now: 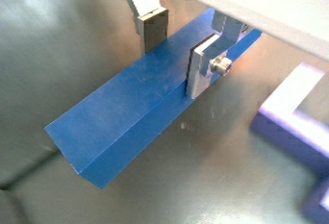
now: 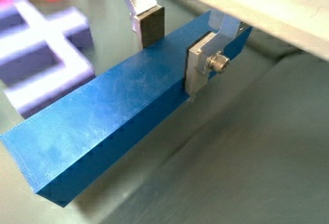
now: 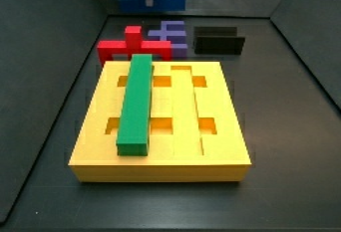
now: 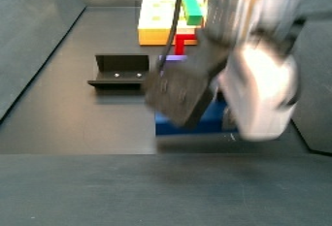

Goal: Pick up the blue object. Move up. Move to above the board. Insert the blue object.
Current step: Move up, then move to above the board.

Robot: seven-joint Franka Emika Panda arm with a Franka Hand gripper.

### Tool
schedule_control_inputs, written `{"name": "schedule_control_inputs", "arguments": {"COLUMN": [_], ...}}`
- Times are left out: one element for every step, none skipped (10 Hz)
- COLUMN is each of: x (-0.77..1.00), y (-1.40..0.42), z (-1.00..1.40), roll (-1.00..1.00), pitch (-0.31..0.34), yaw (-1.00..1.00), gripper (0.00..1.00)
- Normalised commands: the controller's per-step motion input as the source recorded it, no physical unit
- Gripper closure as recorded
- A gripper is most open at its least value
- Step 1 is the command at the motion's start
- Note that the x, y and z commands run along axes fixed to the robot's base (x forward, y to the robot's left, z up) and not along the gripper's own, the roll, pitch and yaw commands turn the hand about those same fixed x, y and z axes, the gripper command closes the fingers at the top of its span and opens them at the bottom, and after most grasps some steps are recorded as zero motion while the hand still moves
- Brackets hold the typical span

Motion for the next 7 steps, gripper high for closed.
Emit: {"name": "schedule_control_inputs", "arguments": {"x": [-0.06,0.00,-0.01,-0.03,0.01,0.03,0.01], "y": [-0.03,0.00,0.00,0.00,0.00,0.01,0.01], "z": [0.28,1.40,1.40,1.40,1.40,1.40,1.40], "roll": [0.06,0.00,-0.03,-0.01,0.01,-0.01,0.00], "pitch": [0.024,0.000,0.030,0.055,0.045,0.054,0.088], "yaw": [0.00,0.00,0.00,0.00,0.00,0.00,-0.01], "gripper": [1.00,1.00,1.00,1.00,1.00,1.00,1.00]}}
